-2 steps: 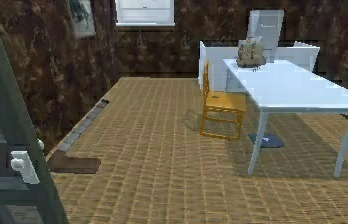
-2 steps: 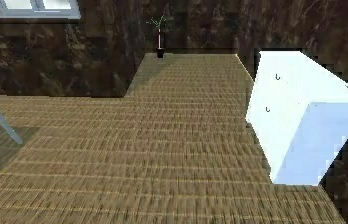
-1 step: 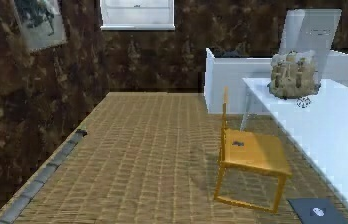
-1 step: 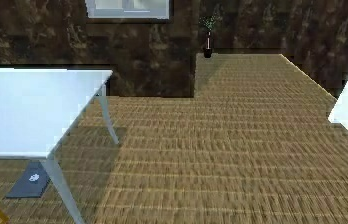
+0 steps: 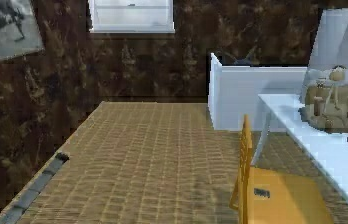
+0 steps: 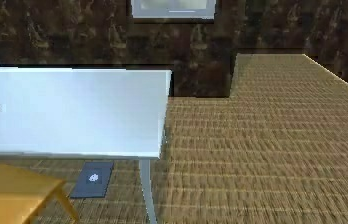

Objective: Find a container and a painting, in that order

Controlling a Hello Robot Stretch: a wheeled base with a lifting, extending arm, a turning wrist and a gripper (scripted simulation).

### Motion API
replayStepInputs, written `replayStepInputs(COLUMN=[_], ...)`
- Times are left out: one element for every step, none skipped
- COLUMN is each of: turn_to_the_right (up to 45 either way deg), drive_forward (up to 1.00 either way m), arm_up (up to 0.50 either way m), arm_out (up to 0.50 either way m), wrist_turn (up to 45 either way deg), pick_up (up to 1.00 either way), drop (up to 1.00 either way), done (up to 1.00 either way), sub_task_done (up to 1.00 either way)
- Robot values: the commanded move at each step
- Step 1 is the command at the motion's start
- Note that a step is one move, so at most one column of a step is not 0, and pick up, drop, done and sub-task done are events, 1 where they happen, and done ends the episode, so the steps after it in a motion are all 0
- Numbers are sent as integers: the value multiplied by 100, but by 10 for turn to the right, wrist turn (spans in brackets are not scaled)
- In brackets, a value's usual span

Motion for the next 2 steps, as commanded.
replayStepInputs(turn_to_the_right=[420, 0], drive_forward=[0, 0], arm_up=[0, 0], arm_out=[0, 0], wrist_turn=[0, 0], pick_up=[0, 0], drop=[0, 0], done=[0, 0], sub_task_done=[0, 100])
